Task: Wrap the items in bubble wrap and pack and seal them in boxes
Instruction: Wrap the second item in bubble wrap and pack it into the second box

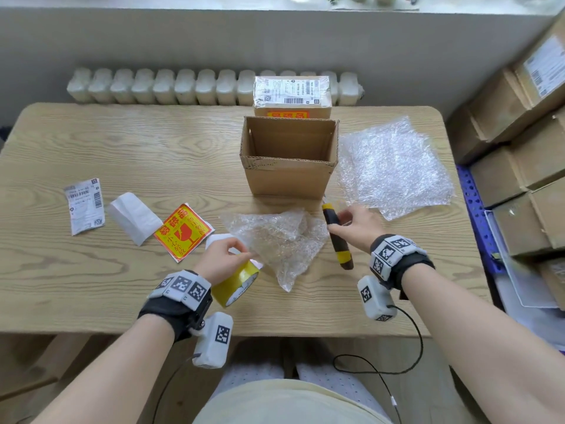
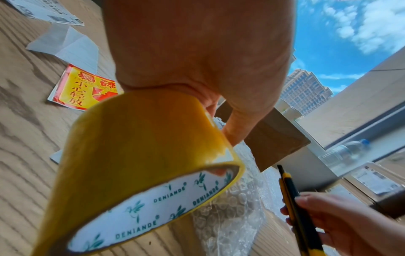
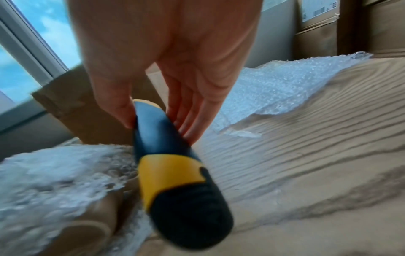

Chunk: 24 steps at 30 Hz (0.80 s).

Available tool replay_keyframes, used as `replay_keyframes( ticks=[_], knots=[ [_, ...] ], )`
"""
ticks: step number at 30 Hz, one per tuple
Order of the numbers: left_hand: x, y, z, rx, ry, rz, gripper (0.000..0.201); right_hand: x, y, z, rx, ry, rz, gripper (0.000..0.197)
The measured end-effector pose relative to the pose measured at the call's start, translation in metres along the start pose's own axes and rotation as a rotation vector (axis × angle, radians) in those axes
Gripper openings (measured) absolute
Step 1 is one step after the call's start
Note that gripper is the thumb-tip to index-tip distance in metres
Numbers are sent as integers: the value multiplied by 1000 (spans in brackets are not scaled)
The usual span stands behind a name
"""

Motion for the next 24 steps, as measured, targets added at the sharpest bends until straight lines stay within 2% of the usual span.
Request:
replay_keyframes(
  ticks=[5, 8, 11, 14, 24],
  knots=[
    [0, -4, -1, -35, -56, 118, 21, 16, -22, -26, 238, -6, 292, 7],
    [3, -6, 1, -54, -62, 103, 17, 28, -40, -42, 374, -28, 322, 19],
    [6, -10, 3, -100, -84, 83, 10, 35, -58, -52, 513, -77, 295, 21],
    [8, -11, 5, -135, -96, 69, 15, 40, -71, -55, 549, -109, 277, 20],
    [16, -15, 11, -159, -149, 68, 22, 51, -81, -52, 529, -161, 209, 27]
  ],
)
Point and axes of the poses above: each hand's wrist, its own z-axis towards the middle knuckle, its own y-axis out of the back of the hand, x = y × z, the point moved 1 cm from there along z, towards the middle knuckle, and after that the axes turned 13 degrees about z, right-handed, at the moved point
